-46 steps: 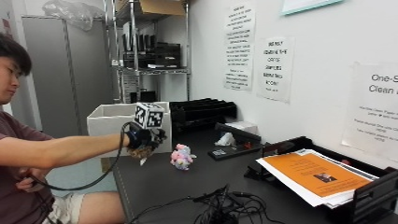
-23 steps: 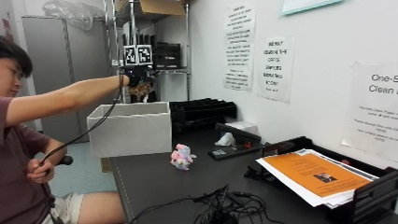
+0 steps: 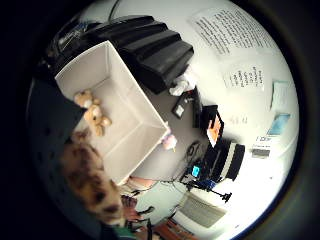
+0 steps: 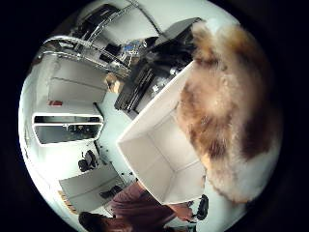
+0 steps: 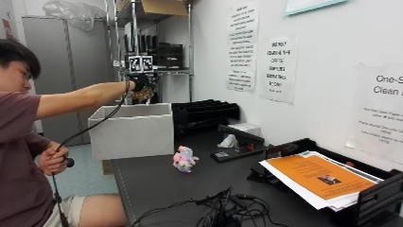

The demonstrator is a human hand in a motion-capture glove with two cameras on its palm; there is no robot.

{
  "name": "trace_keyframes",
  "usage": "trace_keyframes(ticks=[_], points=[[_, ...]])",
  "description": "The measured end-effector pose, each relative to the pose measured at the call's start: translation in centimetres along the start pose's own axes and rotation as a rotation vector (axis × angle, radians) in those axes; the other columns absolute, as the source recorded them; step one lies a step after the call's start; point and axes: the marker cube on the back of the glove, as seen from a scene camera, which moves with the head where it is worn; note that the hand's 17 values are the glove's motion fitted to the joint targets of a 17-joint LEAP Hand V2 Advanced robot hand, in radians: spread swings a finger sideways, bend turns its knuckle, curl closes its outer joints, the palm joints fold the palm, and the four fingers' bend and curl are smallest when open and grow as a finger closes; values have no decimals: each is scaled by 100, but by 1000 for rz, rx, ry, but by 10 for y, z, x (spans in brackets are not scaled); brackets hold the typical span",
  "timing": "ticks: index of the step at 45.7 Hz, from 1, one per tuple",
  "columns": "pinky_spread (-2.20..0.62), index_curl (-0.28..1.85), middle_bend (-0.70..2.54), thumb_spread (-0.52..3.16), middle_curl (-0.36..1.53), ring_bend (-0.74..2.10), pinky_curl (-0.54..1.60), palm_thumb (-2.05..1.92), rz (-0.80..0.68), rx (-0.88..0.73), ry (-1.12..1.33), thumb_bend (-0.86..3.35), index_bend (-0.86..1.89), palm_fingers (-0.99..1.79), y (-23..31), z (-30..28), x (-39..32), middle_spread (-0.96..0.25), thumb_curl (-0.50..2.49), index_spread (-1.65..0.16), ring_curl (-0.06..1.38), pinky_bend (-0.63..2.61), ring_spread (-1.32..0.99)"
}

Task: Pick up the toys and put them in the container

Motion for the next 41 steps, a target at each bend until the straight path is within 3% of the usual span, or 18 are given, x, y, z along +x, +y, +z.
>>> trace_keyframes(ticks=[1, 2, 3, 4, 9, 11, 13, 18, 23, 30, 41], points=[[-40, 57, 136, 19, 120, 166, 56, 75, 0, -2, -3, 25, 108, 52, -2, 1, -1, -42, 107, -52, 90, 127, -45], [-40, 57, 122, 22, 119, 166, 57, 79, 7, -7, -9, 29, 103, 29, -4, 3, -1, -45, 108, -51, 90, 130, -46], [-40, 62, 135, 19, 120, 169, 59, 75, 22, -20, -18, 25, 108, 48, -6, 4, -1, -43, 107, -51, 91, 131, -45], [-40, 60, 134, 19, 120, 168, 57, 75, 40, -48, -24, 25, 105, 48, -8, 7, -1, -43, 108, -51, 90, 131, -45], [-39, 56, 116, 39, 116, 167, 59, 62, 133, -336, 9, 14, 70, 17, -8, 26, 5, -43, 104, -43, 87, 146, -43], [-31, 50, 95, 58, 107, 150, 61, 44, 144, -423, 45, 5, 42, -47, -4, 30, 7, -40, 98, -33, 82, 146, -39], [-22, 47, 61, 69, 97, 120, 60, 33, 142, -458, 66, -3, 33, -88, -1, 33, 10, -31, 91, -28, 76, 148, -29], [-9, 37, 23, 89, 81, 79, 53, 20, 138, -402, 43, -6, 13, -74, 6, 31, 18, -15, 79, -21, 63, 134, -17], [-2, 30, 8, 102, 68, 58, 47, 11, 167, -381, 25, -5, 4, -60, 21, 20, 39, -6, 69, -18, 53, 119, -9], [3, 23, 6, 112, 55, 44, 42, 5, 238, -319, -54, -3, 1, -50, 44, 4, 82, 0, 59, -16, 46, 107, -2], [5, 15, 8, 119, 41, 37, 38, 4, 431, -364, 16, -2, 0, -43, 78, -22, 152, 3, 50, -16, 43, 100, 2]])
